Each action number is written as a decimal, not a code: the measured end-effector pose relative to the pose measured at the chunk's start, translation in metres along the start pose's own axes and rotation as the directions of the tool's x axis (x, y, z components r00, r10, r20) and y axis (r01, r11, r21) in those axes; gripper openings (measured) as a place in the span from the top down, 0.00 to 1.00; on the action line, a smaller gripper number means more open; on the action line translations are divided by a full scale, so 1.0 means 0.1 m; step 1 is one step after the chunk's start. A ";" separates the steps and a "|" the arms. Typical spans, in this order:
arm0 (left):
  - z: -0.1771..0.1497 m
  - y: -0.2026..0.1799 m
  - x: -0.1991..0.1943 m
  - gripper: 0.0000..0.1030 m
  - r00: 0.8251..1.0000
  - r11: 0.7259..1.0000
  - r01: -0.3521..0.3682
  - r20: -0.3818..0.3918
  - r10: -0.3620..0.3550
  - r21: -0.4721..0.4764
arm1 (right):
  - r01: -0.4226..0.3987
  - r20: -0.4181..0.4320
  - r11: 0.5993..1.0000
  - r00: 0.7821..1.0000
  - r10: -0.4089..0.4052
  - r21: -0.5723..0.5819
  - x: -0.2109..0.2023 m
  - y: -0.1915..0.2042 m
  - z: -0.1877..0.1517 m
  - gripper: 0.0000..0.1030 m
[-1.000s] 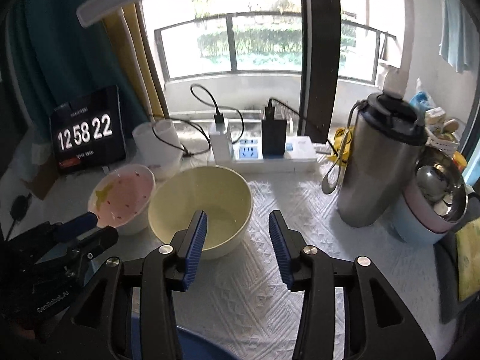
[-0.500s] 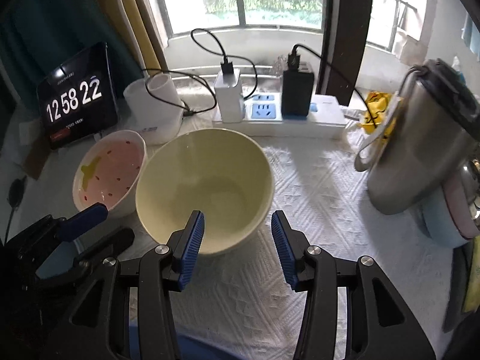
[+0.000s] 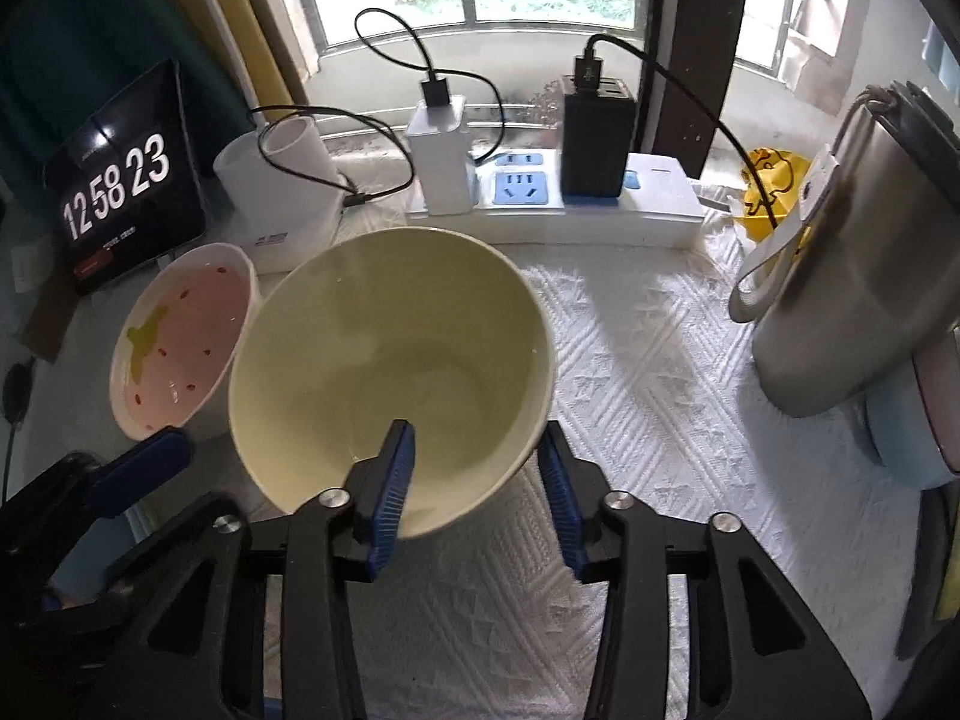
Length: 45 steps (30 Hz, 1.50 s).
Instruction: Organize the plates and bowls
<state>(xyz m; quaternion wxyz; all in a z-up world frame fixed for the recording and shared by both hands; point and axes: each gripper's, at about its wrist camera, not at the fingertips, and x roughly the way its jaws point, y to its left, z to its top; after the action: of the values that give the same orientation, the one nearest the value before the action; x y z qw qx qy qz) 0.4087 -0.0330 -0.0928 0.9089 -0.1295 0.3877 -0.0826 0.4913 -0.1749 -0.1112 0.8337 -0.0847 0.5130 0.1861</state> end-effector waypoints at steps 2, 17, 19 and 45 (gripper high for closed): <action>0.04 -0.02 0.00 0.56 1.000 1.000 0.001 0.008 -0.001 -0.002 | 0.007 0.003 1.000 1.000 -0.007 -0.001 0.00 -0.01 0.01 0.65; 0.06 -0.06 0.35 0.64 0.997 0.999 -0.052 -0.056 0.052 -0.005 | -0.005 -0.011 1.000 1.000 0.005 0.004 0.17 -0.12 -0.16 0.81; 0.06 -0.04 0.36 0.67 0.996 0.998 -0.062 -0.057 0.062 -0.009 | -0.013 0.001 1.000 1.000 0.013 0.005 0.16 -0.12 -0.16 0.81; 0.11 -0.18 -0.07 0.68 0.999 0.999 -0.021 0.039 0.019 0.044 | -0.009 0.150 0.999 0.989 0.004 0.037 -0.44 -0.14 -0.22 0.81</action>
<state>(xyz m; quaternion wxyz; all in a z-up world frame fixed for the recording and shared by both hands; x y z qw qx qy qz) 0.4107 -0.0461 -0.0753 0.9196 -0.1070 0.3696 -0.0795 0.4612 -0.2042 -0.0830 0.8708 -0.0532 0.4523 0.1851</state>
